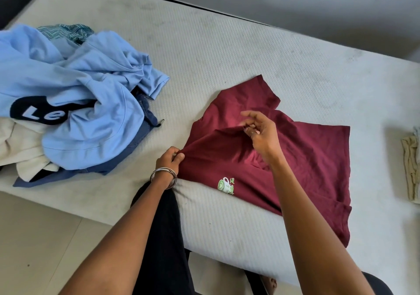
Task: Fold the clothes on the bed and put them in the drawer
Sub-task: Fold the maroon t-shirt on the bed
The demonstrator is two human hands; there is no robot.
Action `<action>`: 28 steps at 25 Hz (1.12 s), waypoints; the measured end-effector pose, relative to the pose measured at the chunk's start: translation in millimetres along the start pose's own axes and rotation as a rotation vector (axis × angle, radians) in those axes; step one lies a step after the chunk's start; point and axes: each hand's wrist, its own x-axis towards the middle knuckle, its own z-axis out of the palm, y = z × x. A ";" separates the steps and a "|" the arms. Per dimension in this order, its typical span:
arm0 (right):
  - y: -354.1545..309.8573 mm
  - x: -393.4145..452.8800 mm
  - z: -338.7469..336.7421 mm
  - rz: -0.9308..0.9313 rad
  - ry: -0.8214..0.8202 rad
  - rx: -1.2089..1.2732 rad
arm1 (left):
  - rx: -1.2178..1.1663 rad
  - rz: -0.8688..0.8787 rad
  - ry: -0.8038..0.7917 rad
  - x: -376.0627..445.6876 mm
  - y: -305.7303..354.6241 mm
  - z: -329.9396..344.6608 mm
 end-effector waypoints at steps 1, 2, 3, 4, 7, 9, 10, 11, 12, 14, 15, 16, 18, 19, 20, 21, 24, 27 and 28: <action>7.9 -16.7 -4.4 -0.027 -0.021 -0.039 | -0.027 0.001 0.005 1.1 -0.8 0.3; 23.4 -35.0 -10.8 -0.035 -0.041 -0.126 | -0.048 0.009 0.001 2.3 -2.5 0.0; 39.8 -55.2 -17.7 -0.027 -0.090 -0.260 | -0.058 0.026 -0.018 2.4 -3.3 -1.4; 53.9 -74.8 -24.0 0.032 -0.164 -0.439 | -0.063 0.048 -0.046 3.2 -5.0 -2.9; 84.3 -118.7 -33.1 0.322 -0.154 -0.715 | -0.059 0.069 -0.145 4.0 -8.7 -6.8; 84.7 -123.8 -28.6 0.315 0.092 -0.551 | -0.071 0.020 -0.153 3.8 -9.5 -8.1; 81.5 -120.2 -25.3 0.292 0.207 -0.476 | -0.077 -0.025 -0.133 3.7 -10.6 -8.5; 75.0 -114.7 -22.2 0.292 0.283 -0.424 | -0.076 -0.065 -0.109 3.0 -11.1 -8.9; 70.4 -107.9 -19.8 0.309 0.321 -0.393 | -0.067 -0.093 -0.090 1.6 -10.8 -9.1; 63.1 -94.0 -12.5 0.387 0.300 -0.403 | -0.058 -0.106 -0.068 -2.2 -5.5 -9.2; 62.1 -86.4 -6.8 0.413 0.275 -0.484 | -0.077 -0.100 -0.068 -4.6 -1.1 -9.4; 60.3 -78.6 0.0 0.439 0.254 -0.620 | -0.123 -0.095 -0.071 -5.8 2.0 -9.0; 58.5 -63.1 13.0 0.478 0.219 -0.864 | -0.179 -0.102 -0.078 -8.9 5.8 -9.0; 56.1 -55.9 18.2 0.495 0.212 -0.919 | -0.153 -0.102 -0.073 -9.5 5.9 -9.1; 53.5 -49.8 19.8 0.519 0.237 -0.893 | -0.111 -0.107 -0.065 -8.7 4.8 -8.4; 52.2 -44.6 17.3 0.572 0.327 -0.762 | -0.070 -0.107 -0.054 -8.1 4.2 -7.6; 67.8 -44.3 -1.6 0.776 0.611 -0.205 | 0.013 -0.094 -0.040 -7.7 2.4 -3.3; 79.8 -63.0 -6.9 0.664 0.616 -0.122 | 0.056 -0.069 -0.020 -9.5 5.1 0.8; 81.9 -67.9 -8.7 0.592 0.625 -0.107 | 0.069 -0.051 -0.017 -9.6 5.4 2.0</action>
